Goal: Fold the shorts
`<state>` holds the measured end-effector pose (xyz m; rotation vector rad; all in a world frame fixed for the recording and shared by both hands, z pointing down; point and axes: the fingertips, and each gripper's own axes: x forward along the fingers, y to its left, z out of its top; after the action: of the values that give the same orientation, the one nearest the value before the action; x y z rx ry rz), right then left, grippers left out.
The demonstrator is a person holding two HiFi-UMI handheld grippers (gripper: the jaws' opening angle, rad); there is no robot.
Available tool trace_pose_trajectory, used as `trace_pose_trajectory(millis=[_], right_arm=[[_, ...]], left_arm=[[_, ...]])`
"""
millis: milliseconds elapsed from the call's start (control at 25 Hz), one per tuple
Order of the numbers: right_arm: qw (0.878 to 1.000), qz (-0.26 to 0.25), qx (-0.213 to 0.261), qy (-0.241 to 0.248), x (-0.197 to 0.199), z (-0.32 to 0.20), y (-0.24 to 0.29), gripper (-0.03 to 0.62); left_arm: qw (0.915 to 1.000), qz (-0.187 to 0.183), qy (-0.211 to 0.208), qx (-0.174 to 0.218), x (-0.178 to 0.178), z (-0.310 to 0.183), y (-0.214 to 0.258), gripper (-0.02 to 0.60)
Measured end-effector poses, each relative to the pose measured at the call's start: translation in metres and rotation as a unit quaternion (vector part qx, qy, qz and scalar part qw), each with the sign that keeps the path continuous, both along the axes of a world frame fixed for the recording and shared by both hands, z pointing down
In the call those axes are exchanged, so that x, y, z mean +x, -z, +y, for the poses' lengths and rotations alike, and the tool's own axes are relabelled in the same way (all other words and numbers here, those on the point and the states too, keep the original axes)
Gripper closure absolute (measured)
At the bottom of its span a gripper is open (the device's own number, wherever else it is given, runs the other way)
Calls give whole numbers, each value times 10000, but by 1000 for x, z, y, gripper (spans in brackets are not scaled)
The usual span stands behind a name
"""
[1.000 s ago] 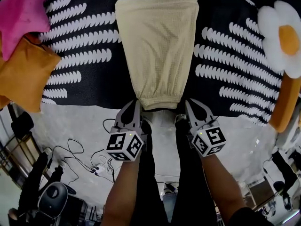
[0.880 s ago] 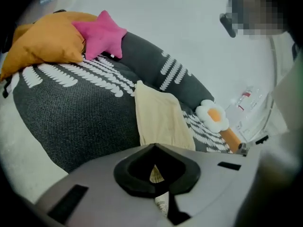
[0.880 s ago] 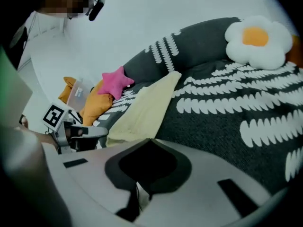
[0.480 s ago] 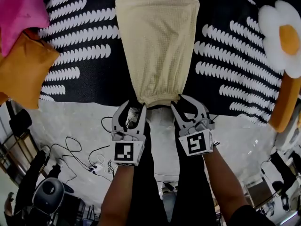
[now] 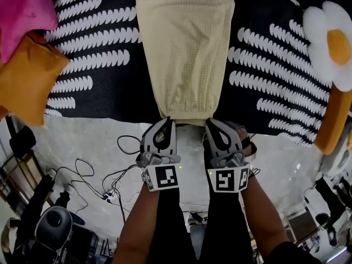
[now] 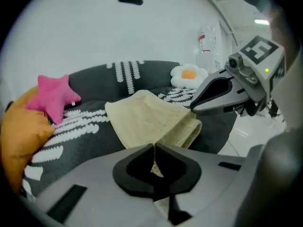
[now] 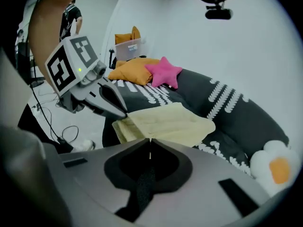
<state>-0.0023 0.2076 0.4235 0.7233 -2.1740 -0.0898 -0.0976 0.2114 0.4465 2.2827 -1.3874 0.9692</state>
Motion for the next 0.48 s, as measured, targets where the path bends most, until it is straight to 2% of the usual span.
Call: trace_pose_trajectory(millis=[80,240,480], right_arm=[[9999,109,26,102,6,8,-3,586],[9987,282,136,406,9,18,-12,588],[9949,636,45,787,13,28,-37,589]], left_arm=[[9994,-278,-49,186,1,3,7,566],[9976,-561,-106,389,2,12,7,566],[9973,-683,-246,143,2,25,-8,546]])
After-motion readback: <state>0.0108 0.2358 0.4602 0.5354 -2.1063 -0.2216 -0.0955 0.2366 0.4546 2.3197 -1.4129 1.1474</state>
